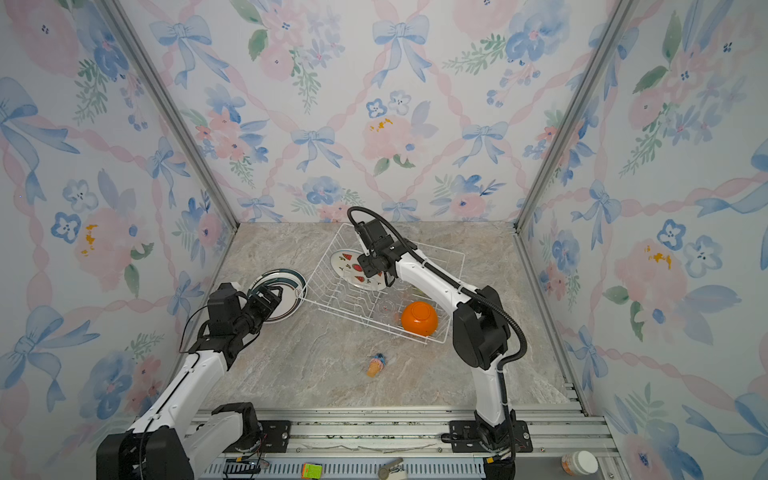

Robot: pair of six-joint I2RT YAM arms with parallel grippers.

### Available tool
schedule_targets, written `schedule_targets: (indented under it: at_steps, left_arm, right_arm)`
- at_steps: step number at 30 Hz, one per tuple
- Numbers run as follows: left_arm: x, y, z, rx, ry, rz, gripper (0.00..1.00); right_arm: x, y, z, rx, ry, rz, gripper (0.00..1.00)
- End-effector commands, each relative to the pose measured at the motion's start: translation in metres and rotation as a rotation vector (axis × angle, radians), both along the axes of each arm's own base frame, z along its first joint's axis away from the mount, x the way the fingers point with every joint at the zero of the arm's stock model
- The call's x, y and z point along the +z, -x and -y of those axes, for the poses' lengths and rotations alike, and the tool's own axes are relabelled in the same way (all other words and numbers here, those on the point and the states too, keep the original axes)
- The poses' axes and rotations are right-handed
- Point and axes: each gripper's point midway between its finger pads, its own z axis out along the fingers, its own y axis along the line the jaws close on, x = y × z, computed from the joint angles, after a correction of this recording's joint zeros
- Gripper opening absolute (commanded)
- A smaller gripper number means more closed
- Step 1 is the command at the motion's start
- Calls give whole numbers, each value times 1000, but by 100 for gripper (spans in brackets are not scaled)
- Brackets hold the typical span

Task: Unload the mixed dishes from the dish rack
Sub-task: 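Grasp the watermelon-print plate in the rack with the right gripper, then lift the watermelon plate with the right gripper while the left approaches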

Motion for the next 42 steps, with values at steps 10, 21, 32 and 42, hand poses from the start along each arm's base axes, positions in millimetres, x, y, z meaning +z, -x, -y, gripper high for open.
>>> schedule_targets:
  at_steps: [10,21,32,42]
  left_arm:
    - [23,-11,5,-22,12,44,98]
    - [57,0,3,13,-1,115,98]
    - [82,3,23,-6,-16,157,98]
    - [105,-16,62,-112,-27,168,98]
  right_arm:
    - [23,3,8,72,61,120,14]
    - [69,9,-1,191,-23,228,7]
    - [131,19,10,202,-151,342,4]
    - [159,43,40,55,-301,381,0]
